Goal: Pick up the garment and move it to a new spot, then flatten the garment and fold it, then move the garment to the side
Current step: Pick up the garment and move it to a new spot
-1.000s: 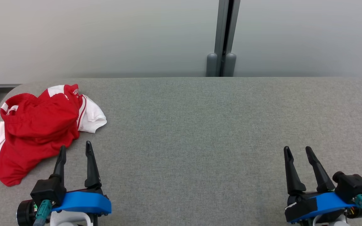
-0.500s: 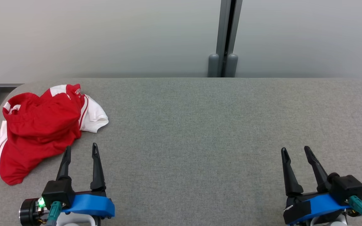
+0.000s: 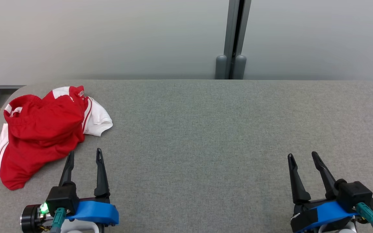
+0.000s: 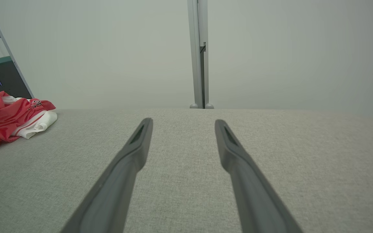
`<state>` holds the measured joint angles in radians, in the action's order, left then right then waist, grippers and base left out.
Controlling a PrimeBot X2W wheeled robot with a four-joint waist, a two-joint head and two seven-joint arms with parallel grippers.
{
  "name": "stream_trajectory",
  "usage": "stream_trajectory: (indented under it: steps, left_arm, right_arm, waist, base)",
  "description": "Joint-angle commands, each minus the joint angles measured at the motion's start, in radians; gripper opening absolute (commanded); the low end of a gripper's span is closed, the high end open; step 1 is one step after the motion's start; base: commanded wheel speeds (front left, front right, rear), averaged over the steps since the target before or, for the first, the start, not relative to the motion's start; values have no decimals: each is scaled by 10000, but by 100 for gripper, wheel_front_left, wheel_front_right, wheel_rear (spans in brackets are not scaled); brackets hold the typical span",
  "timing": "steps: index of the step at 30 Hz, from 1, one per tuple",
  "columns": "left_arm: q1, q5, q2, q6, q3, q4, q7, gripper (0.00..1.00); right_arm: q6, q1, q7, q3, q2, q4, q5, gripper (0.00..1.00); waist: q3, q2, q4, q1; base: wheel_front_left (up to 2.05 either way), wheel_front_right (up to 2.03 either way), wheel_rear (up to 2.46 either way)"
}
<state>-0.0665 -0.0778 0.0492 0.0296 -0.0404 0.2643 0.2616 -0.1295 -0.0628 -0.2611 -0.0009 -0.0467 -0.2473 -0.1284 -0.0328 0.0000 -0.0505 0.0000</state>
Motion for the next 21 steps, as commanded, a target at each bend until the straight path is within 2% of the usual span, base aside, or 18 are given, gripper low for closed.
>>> stream_trajectory:
  steps: [1, 11, 21]
  left_arm:
    - [-113, 13, 21, -25, 56, 40, 52, 100]
    - [-184, -37, 21, -66, 143, 134, 52, 100]
    - [-180, -68, 16, 15, 438, 112, 51, 100]
  right_arm:
    - [-22, -69, -63, 13, -66, -39, 9, 100]
    - [-22, -153, -61, 80, -64, -66, 67, 100]
    - [-14, -103, -58, 59, -62, -80, 132, 100]
  waist:
    - [8, 0, -3, 0]
    - [-7, 0, -223, 0]
    - [-85, 0, -1096, 0]
  base:
    - [0, 0, 0]
    - [0, 0, 0]
    - [0, 0, 0]
